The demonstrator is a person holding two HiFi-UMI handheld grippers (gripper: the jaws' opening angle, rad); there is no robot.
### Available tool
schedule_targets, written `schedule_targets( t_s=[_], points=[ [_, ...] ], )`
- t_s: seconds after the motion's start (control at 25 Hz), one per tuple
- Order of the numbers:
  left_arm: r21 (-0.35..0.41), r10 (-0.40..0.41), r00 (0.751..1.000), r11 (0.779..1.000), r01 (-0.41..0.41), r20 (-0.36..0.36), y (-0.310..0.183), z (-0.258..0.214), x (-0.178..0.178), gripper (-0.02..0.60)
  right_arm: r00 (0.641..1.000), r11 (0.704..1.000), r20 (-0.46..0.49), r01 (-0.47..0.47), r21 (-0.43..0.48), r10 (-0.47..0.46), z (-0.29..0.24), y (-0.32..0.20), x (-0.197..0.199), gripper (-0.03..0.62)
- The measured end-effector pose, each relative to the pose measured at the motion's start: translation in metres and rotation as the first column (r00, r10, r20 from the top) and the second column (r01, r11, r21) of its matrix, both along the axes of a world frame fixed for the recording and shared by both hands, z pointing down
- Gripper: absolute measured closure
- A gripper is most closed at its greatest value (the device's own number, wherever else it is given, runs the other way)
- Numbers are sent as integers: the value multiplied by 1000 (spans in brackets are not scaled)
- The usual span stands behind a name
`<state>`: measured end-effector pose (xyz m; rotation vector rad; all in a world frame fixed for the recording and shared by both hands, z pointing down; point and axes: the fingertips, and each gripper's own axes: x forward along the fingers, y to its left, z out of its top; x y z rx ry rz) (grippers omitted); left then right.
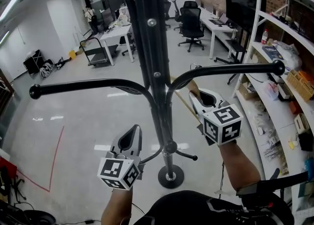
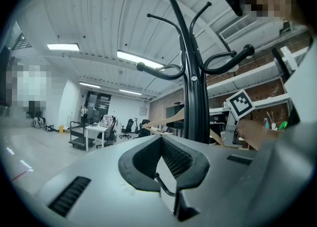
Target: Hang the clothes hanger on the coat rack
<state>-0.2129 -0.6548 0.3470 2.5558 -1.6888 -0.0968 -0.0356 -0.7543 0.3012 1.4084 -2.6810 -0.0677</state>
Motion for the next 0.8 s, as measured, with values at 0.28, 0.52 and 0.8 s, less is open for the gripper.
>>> schedule_targets(
  t_s=[0.28,0.52,0.8],
  points=[
    [-27,-7,1000,1000,7,-4,9,8,-1,591,997,997,-10,70,-17,-70,16,21,-26,537],
    [-46,-11,1000,999,11,-9,25,16,4,591,994,993,-17,110,-30,-111,25,38,-41,537],
    [-54,-33,999,998,32,-8,43,19,0,591,993,992,-2,122,-36,-122,28,44,-48,537]
  ],
)
